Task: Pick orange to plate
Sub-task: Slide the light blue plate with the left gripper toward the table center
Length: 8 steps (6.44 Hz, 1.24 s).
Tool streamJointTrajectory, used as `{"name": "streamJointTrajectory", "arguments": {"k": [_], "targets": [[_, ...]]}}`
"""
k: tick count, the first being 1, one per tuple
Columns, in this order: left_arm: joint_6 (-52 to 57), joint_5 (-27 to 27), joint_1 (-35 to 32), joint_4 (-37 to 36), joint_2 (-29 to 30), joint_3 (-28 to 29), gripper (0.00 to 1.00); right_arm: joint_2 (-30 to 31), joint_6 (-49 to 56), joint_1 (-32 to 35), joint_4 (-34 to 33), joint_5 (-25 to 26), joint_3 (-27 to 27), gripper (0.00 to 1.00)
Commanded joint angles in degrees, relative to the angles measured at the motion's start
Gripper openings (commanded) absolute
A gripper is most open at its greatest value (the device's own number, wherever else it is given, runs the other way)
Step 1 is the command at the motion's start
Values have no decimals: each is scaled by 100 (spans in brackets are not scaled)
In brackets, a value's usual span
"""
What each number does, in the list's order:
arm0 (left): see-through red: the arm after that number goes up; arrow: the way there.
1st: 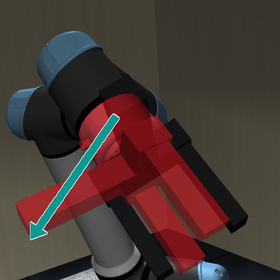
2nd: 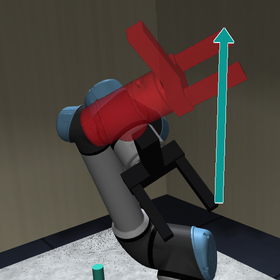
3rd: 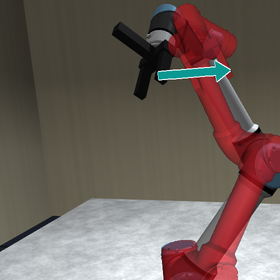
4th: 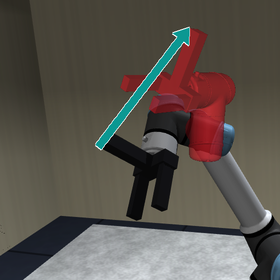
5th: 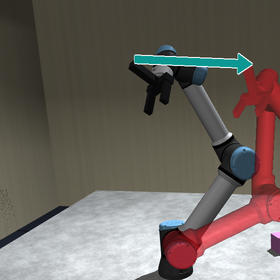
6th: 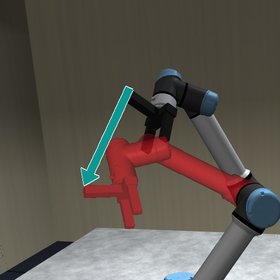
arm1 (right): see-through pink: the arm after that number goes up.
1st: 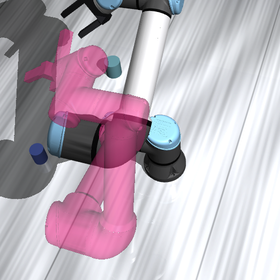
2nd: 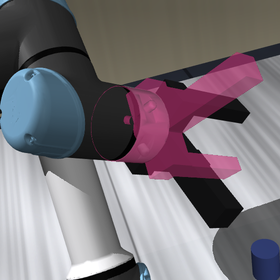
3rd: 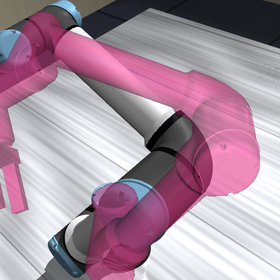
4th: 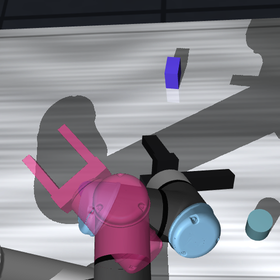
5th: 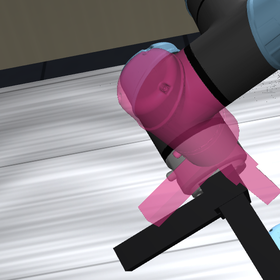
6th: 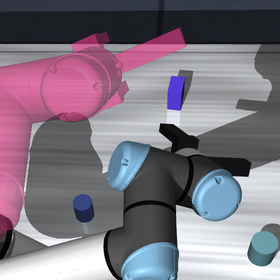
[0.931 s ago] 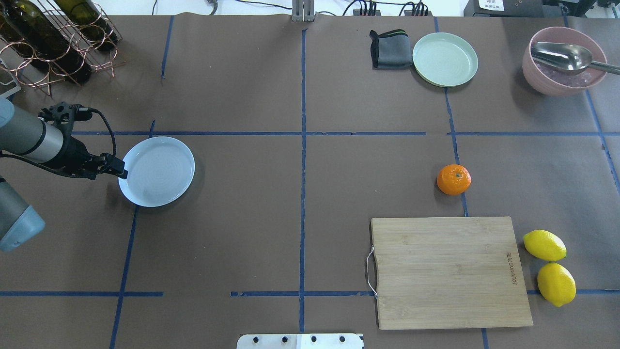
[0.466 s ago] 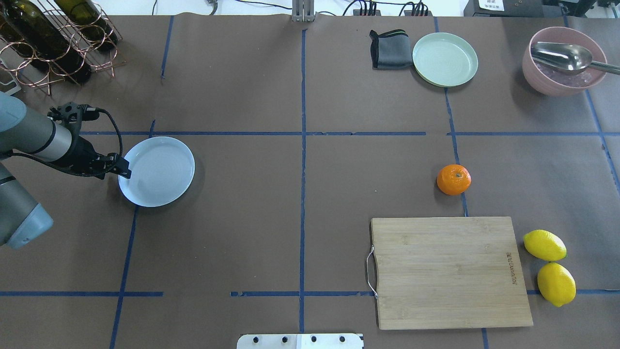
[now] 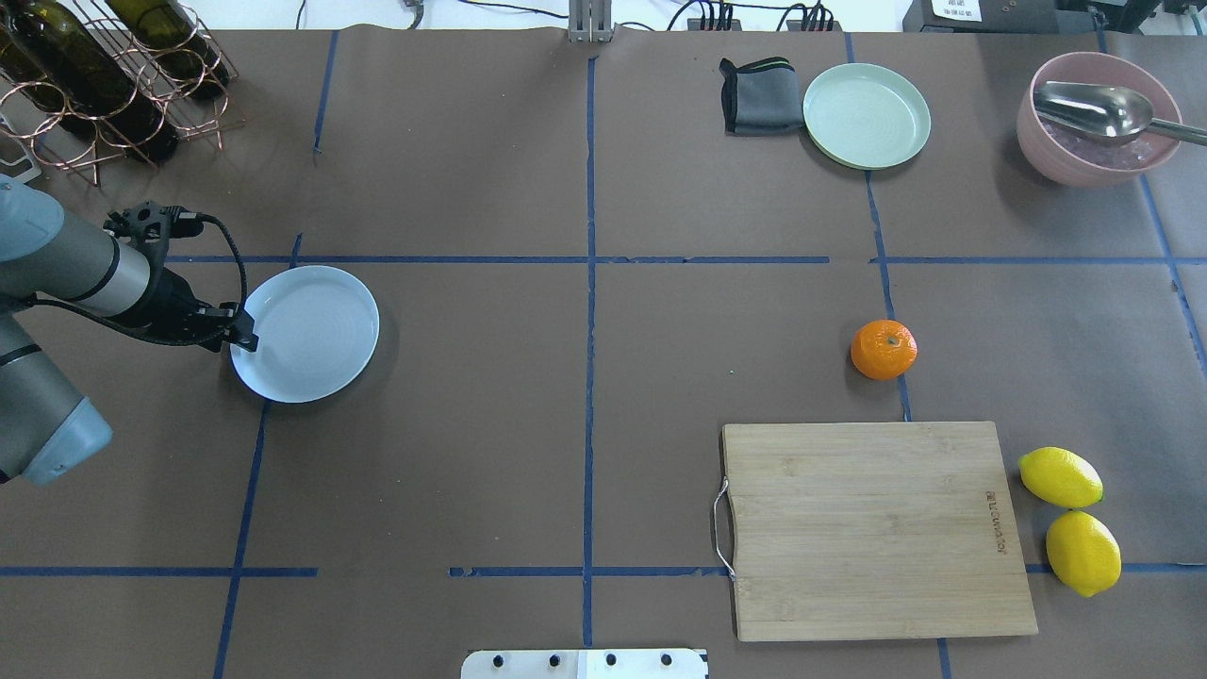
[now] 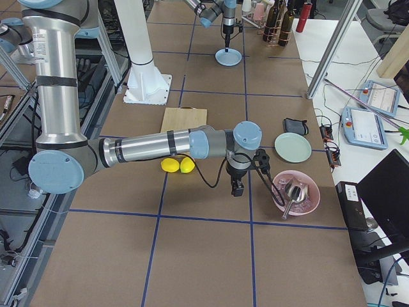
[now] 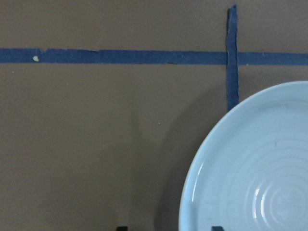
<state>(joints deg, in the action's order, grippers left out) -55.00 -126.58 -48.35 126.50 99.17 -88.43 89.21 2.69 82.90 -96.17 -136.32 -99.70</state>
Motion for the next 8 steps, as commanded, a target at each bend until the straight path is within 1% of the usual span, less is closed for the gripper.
{"name": "streamJointTrajectory", "arguments": {"k": [1,2,3,4,5,6,7,8], "targets": [[-10,-7,10,7,23,-42,0,0,4,-11,-7,0,4,100],[-10,-33,10,7,32,-86,0,9,4,-11,-7,0,4,100],[-45,-146,-7,76,40,-496,0,9,-5,-11,2,0,4,100],[-620,-487,1,94,310,-726,0,9,-5,-11,2,-9,-14,100],[-1322,-621,19,86,887,-728,0,9,-5,-11,2,-18,-14,100],[-1755,-596,358,77,1441,-615,0,17,4,-11,2,-18,-5,100],[-2142,-430,1040,59,1830,-379,0,17,4,-11,2,-18,-5,100],[-2259,67,1291,59,2155,-37,0,17,4,-11,2,-9,3,100]]}}
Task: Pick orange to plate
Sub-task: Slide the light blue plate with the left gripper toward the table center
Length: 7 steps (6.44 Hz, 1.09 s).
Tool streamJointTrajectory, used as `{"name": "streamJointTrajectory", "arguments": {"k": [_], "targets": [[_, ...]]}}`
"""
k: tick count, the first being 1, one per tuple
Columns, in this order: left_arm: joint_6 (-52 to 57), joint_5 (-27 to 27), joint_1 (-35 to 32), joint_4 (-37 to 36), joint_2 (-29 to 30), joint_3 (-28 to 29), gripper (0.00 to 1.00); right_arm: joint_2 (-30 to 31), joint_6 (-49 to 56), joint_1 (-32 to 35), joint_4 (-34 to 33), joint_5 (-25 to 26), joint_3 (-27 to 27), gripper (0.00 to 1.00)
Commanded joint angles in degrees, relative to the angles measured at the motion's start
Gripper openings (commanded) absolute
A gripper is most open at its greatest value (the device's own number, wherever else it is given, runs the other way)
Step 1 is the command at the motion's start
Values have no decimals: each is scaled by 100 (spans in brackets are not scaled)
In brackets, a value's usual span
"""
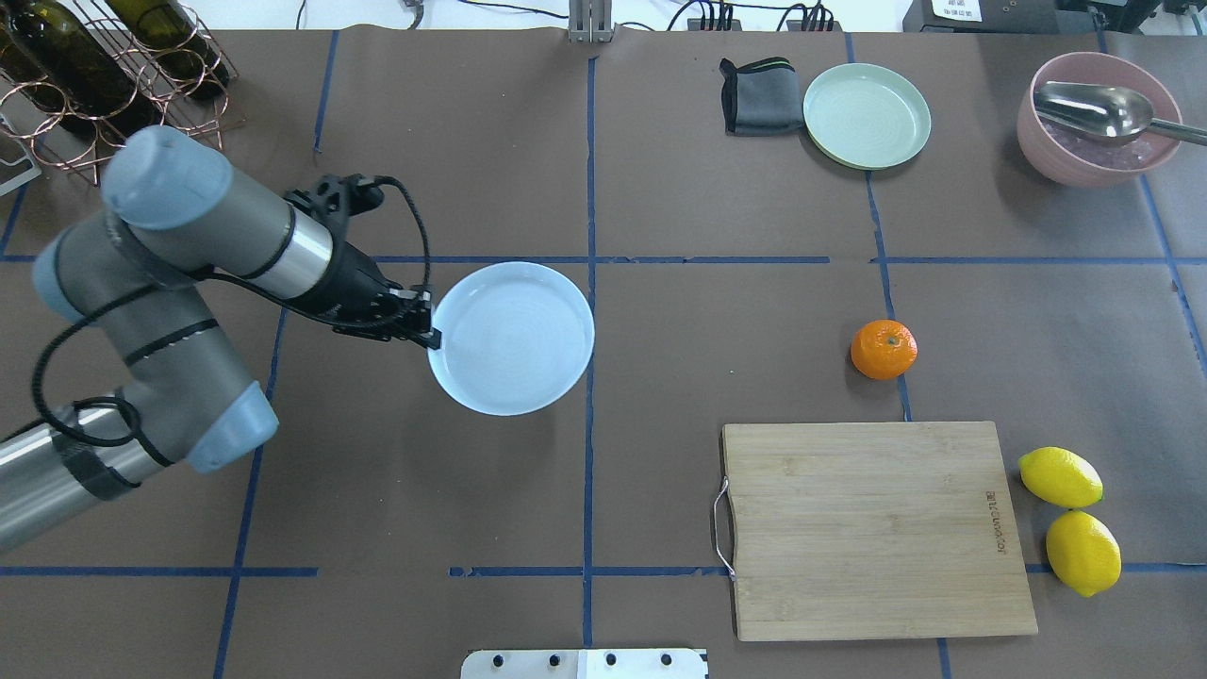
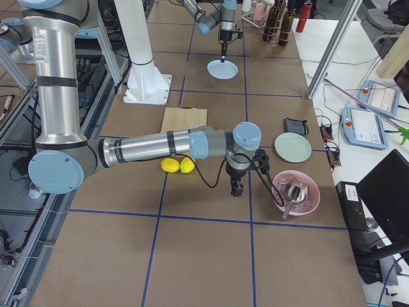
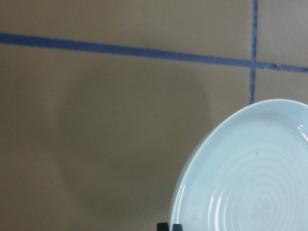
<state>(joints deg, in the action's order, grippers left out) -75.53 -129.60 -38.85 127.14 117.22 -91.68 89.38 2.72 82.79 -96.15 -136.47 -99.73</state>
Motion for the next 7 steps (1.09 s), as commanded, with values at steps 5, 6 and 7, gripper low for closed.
{"name": "streamJointTrajectory", "arguments": {"k": [5,6,7], "targets": [[-226,892,721,108,495,678,21,1,-8,-88,0,-55,-11,100],[-217,910,712,457,486,670,70,-69,-26,-271,0,-195,-29,100],[-252,910,660,757,443,635,79,-96,-443,-499,44,-327,-186,100]]}}
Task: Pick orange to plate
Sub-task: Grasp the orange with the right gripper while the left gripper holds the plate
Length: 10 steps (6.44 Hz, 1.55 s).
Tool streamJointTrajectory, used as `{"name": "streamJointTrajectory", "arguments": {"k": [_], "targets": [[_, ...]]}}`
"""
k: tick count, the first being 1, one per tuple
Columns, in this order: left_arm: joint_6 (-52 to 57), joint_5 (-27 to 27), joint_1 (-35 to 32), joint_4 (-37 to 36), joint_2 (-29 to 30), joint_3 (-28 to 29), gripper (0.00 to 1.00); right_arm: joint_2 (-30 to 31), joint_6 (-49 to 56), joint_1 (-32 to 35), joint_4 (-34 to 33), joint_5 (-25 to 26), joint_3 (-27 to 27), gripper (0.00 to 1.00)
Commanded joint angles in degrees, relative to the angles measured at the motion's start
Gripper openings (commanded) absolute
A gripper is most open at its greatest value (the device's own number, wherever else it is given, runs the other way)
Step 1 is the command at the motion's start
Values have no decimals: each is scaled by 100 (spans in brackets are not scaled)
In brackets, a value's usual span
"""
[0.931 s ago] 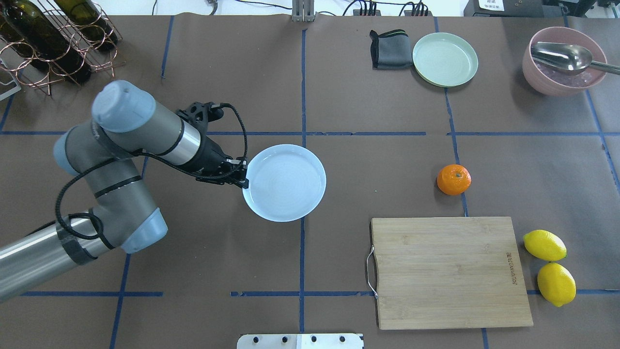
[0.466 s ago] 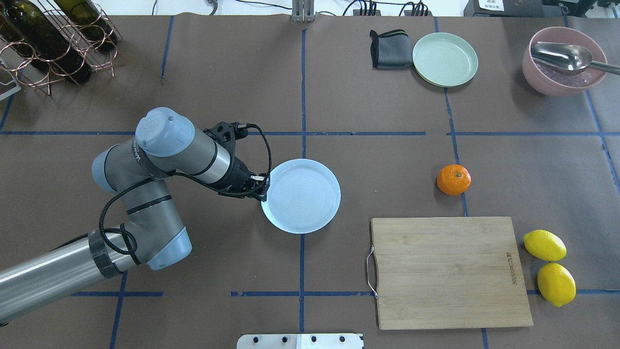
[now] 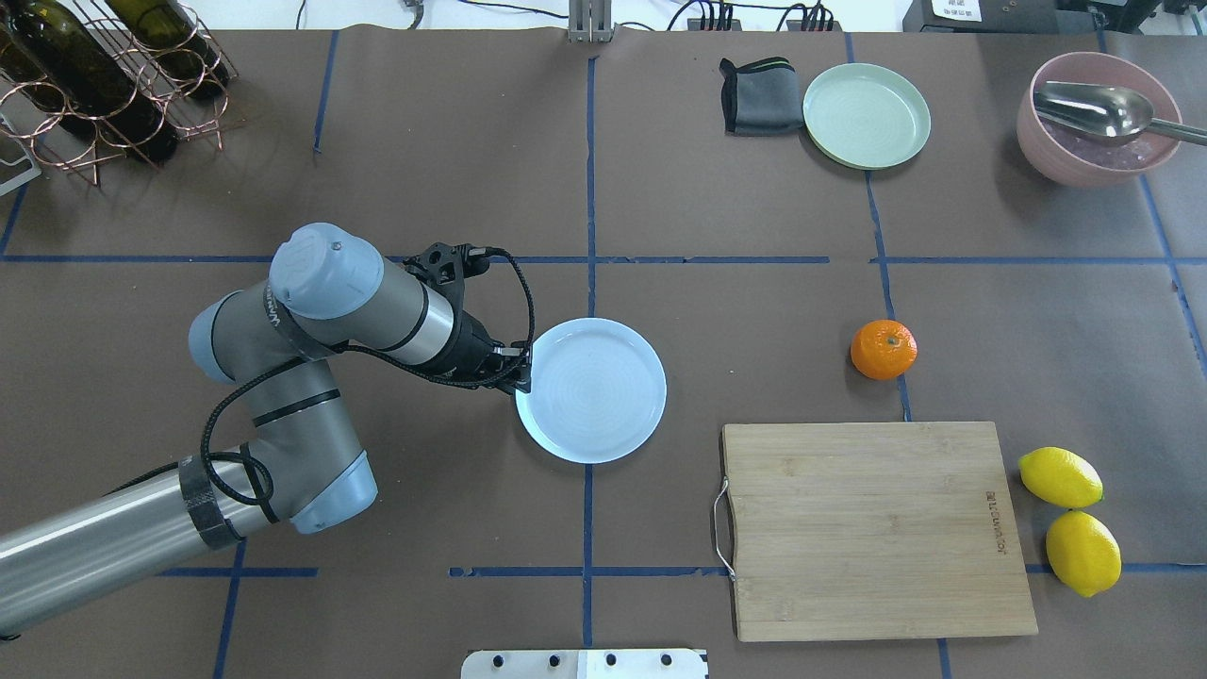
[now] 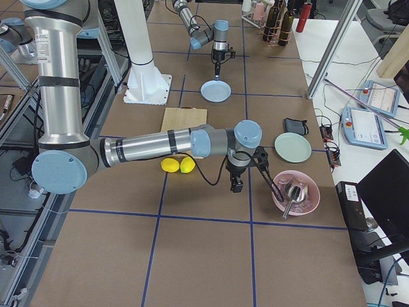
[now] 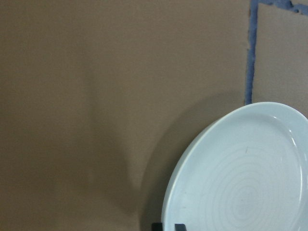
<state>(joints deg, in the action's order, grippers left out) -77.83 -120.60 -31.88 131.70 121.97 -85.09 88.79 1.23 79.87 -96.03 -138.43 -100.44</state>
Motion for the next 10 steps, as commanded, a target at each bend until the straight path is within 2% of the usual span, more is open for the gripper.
{"name": "streamJointTrajectory", "arguments": {"k": [1,2,3,4,6,10], "targets": [[-56,10,-141,338,-50,-252,80,-72,-1778,-852,901,-114,-230,100],[-57,10,-151,338,-50,-254,80,-72,-3646,-1520,2189,200,-178,100],[-39,1,-186,338,-155,-271,80,-159,-4770,-2040,2855,699,-178,100],[-39,10,-187,338,-182,-298,80,-369,-5469,-2384,2974,791,-187,100],[-39,10,-187,338,-235,-351,81,-704,-6255,-3053,2967,1579,-187,100],[-39,19,-178,338,-305,-421,86,-740,-6276,-3459,2976,1881,-3,100]]}}
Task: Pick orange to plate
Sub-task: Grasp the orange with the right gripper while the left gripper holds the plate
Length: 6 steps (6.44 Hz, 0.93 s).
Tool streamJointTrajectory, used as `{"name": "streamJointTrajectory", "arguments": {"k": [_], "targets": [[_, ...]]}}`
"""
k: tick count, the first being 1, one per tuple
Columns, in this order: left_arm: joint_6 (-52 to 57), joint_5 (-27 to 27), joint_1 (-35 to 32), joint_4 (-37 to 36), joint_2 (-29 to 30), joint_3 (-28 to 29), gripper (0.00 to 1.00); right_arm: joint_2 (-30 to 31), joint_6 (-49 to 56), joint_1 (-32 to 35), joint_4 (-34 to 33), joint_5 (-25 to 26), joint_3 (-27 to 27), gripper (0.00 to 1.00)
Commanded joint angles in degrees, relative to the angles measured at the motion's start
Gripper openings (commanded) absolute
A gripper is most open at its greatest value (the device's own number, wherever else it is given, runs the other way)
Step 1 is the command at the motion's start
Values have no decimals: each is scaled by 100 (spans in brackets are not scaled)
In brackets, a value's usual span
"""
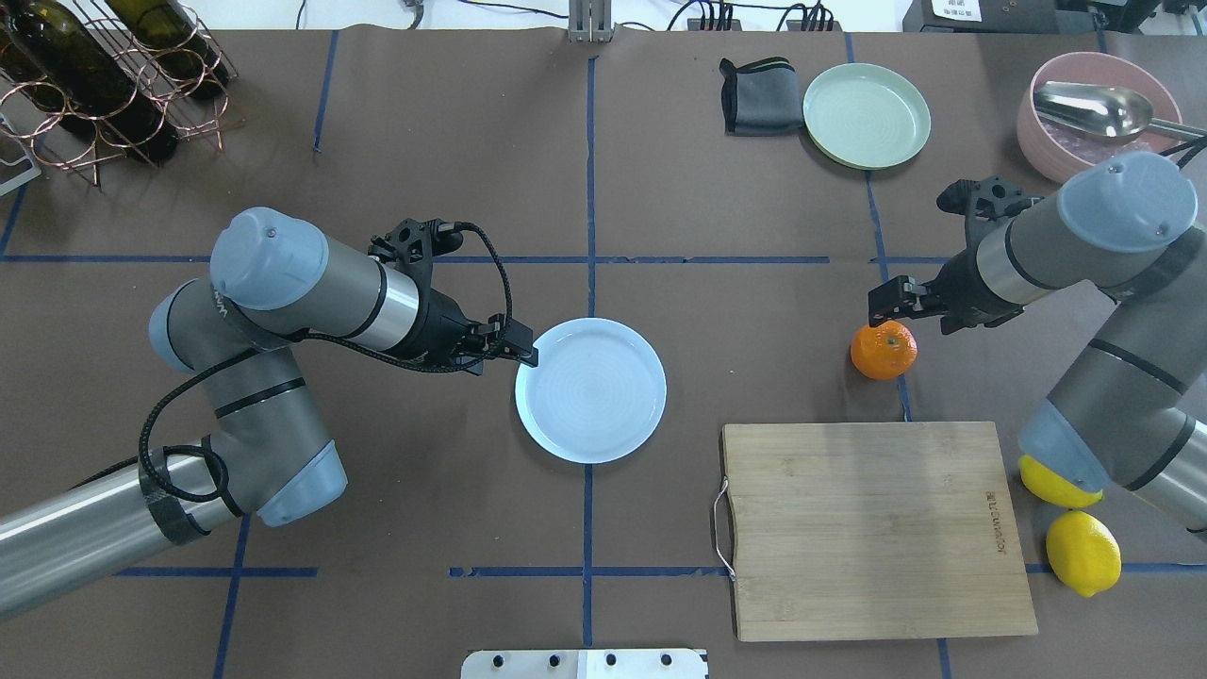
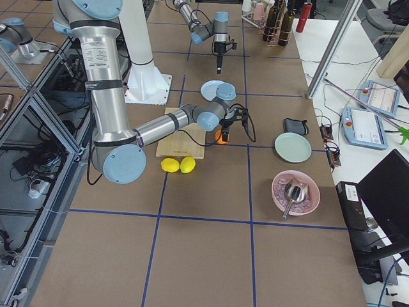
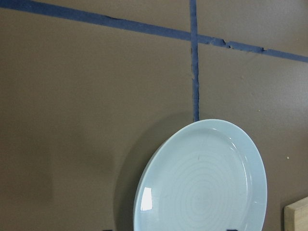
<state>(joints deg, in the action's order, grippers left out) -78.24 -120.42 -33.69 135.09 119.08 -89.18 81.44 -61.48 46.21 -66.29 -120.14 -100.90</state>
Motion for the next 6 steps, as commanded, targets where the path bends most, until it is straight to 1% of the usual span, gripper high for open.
{"name": "streamJointTrajectory", "arguments": {"k": [1,4,6], "targets": [[10,1,-6,0,-17,-12,100,-6,-4,-147,11,69,87,100],[2,9,3,0,-25,-12,100,-137,5,-253,11,78,254,100],[2,9,-6,0,-34,-12,100,-234,-4,-420,11,315,386,100]]}}
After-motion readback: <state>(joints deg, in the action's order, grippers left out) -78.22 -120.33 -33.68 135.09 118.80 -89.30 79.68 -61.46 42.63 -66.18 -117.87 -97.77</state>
